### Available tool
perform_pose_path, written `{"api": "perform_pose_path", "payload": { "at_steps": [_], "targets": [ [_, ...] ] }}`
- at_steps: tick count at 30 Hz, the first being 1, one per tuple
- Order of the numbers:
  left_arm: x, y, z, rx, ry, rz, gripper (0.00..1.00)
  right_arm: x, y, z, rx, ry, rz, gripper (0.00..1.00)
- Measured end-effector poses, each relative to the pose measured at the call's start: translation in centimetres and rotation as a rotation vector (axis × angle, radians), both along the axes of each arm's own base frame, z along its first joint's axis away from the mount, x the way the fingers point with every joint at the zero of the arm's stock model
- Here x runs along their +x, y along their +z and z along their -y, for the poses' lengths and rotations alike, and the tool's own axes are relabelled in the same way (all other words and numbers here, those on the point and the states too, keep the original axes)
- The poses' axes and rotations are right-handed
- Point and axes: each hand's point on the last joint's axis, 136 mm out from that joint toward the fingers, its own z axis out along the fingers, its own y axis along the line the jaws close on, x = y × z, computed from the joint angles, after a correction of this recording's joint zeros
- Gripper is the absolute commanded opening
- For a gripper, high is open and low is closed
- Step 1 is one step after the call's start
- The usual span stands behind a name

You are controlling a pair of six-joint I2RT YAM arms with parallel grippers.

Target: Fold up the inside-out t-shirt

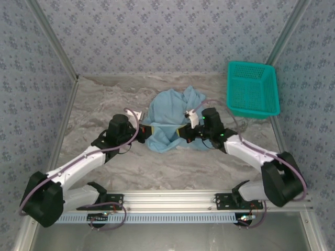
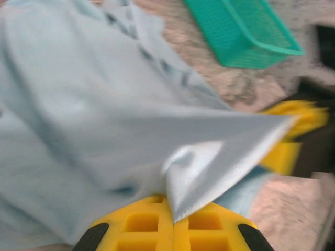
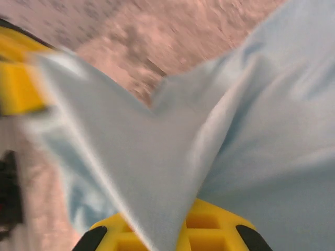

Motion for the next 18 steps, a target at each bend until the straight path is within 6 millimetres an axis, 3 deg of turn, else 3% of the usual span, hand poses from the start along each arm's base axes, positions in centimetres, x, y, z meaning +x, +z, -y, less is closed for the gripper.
{"api": "perform_pose_path", "payload": {
  "at_steps": [2, 6, 9, 13, 18],
  "targets": [
    [0.5, -1.0, -0.2, 0.036, 0.028, -0.032, 0.05, -1.0, 1.5, -0.1, 0.08, 0.04, -0.01, 0.0],
    [1.8, -1.4, -0.7, 0.094, 0.092, -0.053, 0.31, -2.6, 2.5, -0.7, 0.166, 0.112, -0.062, 0.0],
    [2.1, -1.3, -1.3, 0.151, 0.14, -0.039, 0.43, -2.6, 3.4, -0.9, 0.205, 0.121, -0.07, 0.0],
    [0.4, -0.6, -0.9, 0.228, 0.133, 0.016, 0.53, -2.1, 3.5, -1.0, 0.229, 0.108, -0.093, 0.0],
    [-2.5, 2.6, -0.4, 0.224, 0.073, 0.162, 0.56, -1.6, 2.9, -1.1, 0.239, 0.089, -0.137, 0.0]
  ]
}}
